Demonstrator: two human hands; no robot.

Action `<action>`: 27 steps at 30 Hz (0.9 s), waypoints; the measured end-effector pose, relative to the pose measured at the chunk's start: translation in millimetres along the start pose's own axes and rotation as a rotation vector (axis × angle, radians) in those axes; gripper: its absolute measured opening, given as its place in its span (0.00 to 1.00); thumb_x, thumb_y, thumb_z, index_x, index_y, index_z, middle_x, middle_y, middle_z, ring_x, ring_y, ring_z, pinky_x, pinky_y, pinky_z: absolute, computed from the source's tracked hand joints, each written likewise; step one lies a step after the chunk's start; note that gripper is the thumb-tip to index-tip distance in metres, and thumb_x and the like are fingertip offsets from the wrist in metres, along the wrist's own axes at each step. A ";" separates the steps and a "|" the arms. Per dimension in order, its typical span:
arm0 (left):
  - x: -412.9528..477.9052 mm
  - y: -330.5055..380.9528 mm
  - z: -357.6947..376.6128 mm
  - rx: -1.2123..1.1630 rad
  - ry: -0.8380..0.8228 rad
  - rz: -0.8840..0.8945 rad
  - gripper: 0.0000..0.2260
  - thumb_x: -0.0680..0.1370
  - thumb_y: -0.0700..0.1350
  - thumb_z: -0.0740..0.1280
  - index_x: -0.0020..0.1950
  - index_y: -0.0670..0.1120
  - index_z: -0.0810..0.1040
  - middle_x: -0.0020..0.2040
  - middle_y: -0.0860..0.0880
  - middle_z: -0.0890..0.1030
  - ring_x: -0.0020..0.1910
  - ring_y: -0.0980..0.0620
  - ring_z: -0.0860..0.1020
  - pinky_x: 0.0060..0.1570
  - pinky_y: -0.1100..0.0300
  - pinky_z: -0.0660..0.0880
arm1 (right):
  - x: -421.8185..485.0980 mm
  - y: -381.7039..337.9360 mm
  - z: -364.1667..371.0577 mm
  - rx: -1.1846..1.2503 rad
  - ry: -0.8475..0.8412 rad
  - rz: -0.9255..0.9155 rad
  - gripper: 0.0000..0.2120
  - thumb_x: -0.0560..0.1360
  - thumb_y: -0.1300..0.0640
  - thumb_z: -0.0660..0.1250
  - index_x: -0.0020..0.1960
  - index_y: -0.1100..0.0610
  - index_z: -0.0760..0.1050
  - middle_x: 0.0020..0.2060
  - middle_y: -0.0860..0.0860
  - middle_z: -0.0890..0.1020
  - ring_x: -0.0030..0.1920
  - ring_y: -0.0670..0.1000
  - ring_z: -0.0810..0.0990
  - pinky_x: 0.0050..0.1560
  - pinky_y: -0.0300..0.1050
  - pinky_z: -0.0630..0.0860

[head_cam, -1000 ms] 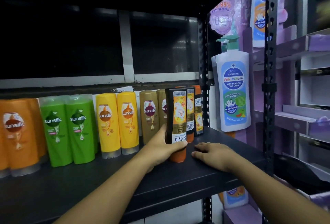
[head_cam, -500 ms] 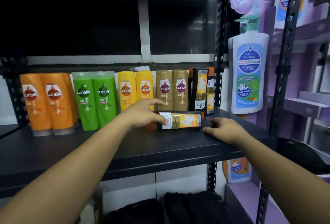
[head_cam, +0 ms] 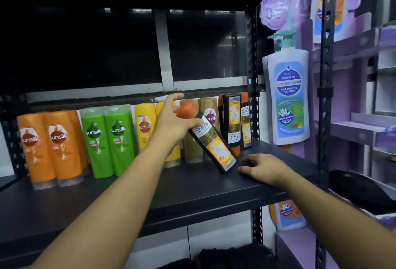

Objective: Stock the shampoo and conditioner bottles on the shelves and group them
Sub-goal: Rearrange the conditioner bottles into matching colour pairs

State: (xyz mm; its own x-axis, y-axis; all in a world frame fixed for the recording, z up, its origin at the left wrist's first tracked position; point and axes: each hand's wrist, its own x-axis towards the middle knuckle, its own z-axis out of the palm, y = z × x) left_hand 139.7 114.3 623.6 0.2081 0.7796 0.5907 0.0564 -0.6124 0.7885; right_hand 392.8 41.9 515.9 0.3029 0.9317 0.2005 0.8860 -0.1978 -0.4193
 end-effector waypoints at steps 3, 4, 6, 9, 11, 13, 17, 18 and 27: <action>12.1 14.6 33.2 -0.031 -0.063 0.045 0.41 0.66 0.37 0.83 0.74 0.58 0.69 0.60 0.54 0.79 0.56 0.52 0.80 0.47 0.53 0.82 | 1.3 2.6 0.7 0.039 0.004 0.017 0.26 0.72 0.32 0.64 0.68 0.39 0.74 0.65 0.43 0.80 0.62 0.49 0.78 0.63 0.51 0.75; 14.1 17.4 44.1 -0.023 -0.098 0.055 0.42 0.67 0.37 0.83 0.76 0.57 0.68 0.61 0.53 0.79 0.58 0.52 0.79 0.49 0.56 0.80 | 1.1 2.7 1.5 0.055 0.008 0.021 0.28 0.72 0.32 0.64 0.71 0.38 0.72 0.66 0.42 0.79 0.64 0.49 0.77 0.64 0.52 0.75; 15.1 19.1 63.1 -0.014 -0.147 0.066 0.41 0.69 0.38 0.81 0.77 0.56 0.67 0.66 0.51 0.78 0.63 0.51 0.78 0.53 0.59 0.77 | 0.4 2.9 2.5 0.097 0.013 0.015 0.31 0.71 0.32 0.63 0.73 0.34 0.66 0.68 0.41 0.78 0.67 0.48 0.76 0.67 0.52 0.73; 12.7 10.7 77.7 0.007 -0.128 0.057 0.37 0.74 0.42 0.79 0.78 0.57 0.66 0.73 0.51 0.74 0.67 0.52 0.74 0.60 0.55 0.75 | -0.1 5.8 0.9 0.118 0.019 0.000 0.28 0.74 0.36 0.62 0.74 0.32 0.64 0.68 0.41 0.78 0.67 0.48 0.76 0.67 0.51 0.73; 4.8 -1.0 78.3 0.036 -0.137 0.041 0.35 0.77 0.47 0.76 0.79 0.58 0.63 0.75 0.52 0.72 0.70 0.51 0.73 0.65 0.50 0.75 | -0.1 6.5 -1.3 0.105 0.016 -0.009 0.26 0.77 0.39 0.62 0.74 0.33 0.65 0.68 0.42 0.77 0.68 0.49 0.75 0.66 0.50 0.72; -9.9 -18.5 77.1 0.055 -0.208 0.022 0.34 0.79 0.50 0.73 0.80 0.59 0.60 0.75 0.56 0.71 0.73 0.52 0.69 0.67 0.49 0.72 | -0.4 5.6 -2.3 0.095 0.012 -0.018 0.25 0.78 0.41 0.63 0.74 0.33 0.66 0.69 0.43 0.77 0.68 0.49 0.75 0.66 0.49 0.72; -36.3 -60.3 73.5 0.159 -0.373 -0.024 0.23 0.79 0.54 0.72 0.71 0.62 0.68 0.64 0.66 0.76 0.69 0.59 0.73 0.65 0.57 0.72 | -1.0 5.1 -0.7 0.086 0.021 -0.030 0.24 0.78 0.41 0.62 0.73 0.34 0.67 0.69 0.44 0.77 0.68 0.49 0.75 0.66 0.49 0.73; -38.9 -66.7 73.0 0.159 -0.388 -0.048 0.21 0.79 0.54 0.72 0.70 0.61 0.70 0.62 0.65 0.79 0.66 0.60 0.76 0.65 0.56 0.74 | -0.9 5.4 -0.5 0.088 0.025 -0.030 0.24 0.78 0.41 0.62 0.73 0.34 0.67 0.69 0.44 0.77 0.68 0.49 0.75 0.66 0.49 0.73; -41.1 -69.3 74.2 0.231 -0.299 -0.113 0.17 0.81 0.54 0.70 0.68 0.57 0.73 0.61 0.57 0.81 0.59 0.58 0.79 0.63 0.51 0.77 | -4.2 2.9 -2.2 0.064 0.064 -0.009 0.21 0.78 0.39 0.62 0.70 0.38 0.73 0.66 0.42 0.79 0.65 0.49 0.77 0.64 0.48 0.74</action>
State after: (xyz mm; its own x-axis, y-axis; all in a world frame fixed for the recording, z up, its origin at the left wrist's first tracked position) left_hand 199.7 115.0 532.0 0.4614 0.7922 0.3993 0.3064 -0.5647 0.7663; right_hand 394.8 36.8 515.8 0.3190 0.9115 0.2597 0.8650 -0.1679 -0.4729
